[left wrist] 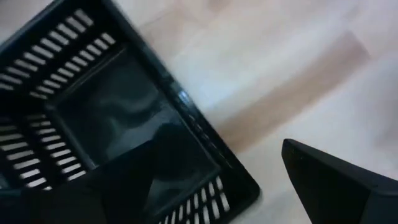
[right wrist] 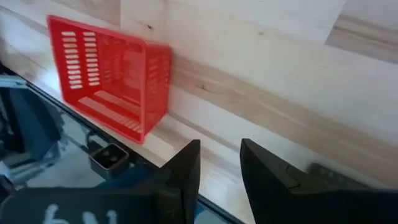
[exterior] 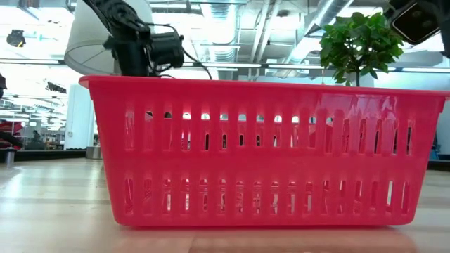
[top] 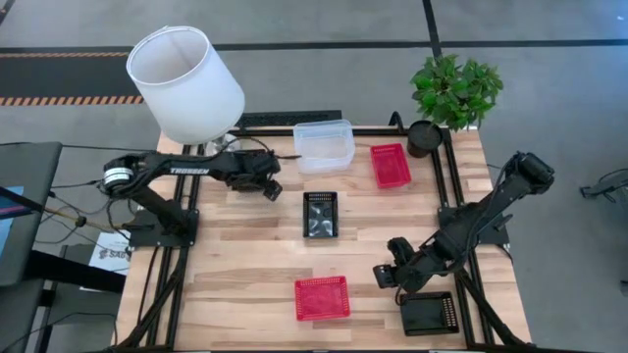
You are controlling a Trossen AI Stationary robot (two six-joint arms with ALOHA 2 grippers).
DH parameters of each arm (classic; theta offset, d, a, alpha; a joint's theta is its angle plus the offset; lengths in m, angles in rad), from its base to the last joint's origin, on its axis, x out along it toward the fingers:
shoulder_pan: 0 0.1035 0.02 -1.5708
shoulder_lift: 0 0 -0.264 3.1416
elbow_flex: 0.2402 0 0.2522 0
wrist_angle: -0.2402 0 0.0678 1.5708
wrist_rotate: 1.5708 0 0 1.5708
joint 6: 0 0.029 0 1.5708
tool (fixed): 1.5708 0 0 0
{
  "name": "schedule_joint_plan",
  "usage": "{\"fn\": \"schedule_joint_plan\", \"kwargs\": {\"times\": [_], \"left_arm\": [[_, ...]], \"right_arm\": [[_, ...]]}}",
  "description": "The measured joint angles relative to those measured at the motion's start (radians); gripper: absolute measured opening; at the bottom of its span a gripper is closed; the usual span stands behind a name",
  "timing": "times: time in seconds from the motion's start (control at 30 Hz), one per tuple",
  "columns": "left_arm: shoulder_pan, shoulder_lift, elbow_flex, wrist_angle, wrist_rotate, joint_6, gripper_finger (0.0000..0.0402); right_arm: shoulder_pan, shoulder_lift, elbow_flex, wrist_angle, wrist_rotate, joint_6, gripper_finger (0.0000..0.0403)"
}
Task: Stack baskets by color
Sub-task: Stack the top black bin on the middle black bin
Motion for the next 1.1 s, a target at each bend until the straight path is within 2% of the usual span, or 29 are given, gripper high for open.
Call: {"fn": "schedule_joint_plan", "kwargs": {"times": [0.23, 0.37, 0.5, 0.7, 0.77, 0.93, 1.1], "left_arm": [[0.042, 0.083, 0.0, 0.065, 0.03, -0.158, 0.0331], [0.037, 0.083, 0.0, 0.063, -0.011, -0.221, 0.0293], [0.039, 0.074, 0.001, 0.061, -0.001, -0.254, 0.0212], [0.04, 0.074, 0.001, 0.058, 0.008, -0.29, 0.0052], [0.04, 0.074, 0.001, 0.063, 0.008, -0.296, 0.0015], [0.042, 0.064, 0.014, 0.026, 0.032, -0.339, 0.0004], [-0.013, -0.019, 0.074, -0.094, 0.02, -0.437, 0.0001]], "right_arm": [[0.006, 0.0, 0.0, -0.036, 0.001, -0.08, 0.0134], [0.005, 0.0, 0.0, -0.083, 0.002, -0.127, 0.0133], [0.005, 0.0, 0.0, -0.139, 0.001, -0.182, 0.0132], [-0.004, 0.0, 0.0, -0.222, -0.002, -0.253, 0.0132], [-0.004, -0.006, 0.0, -0.226, -0.005, -0.299, 0.013], [-0.004, -0.06, 0.0, -0.241, -0.005, -0.392, 0.0127], [-0.002, -0.148, 0.0, -0.272, 0.0, -0.472, 0.0128]]}}
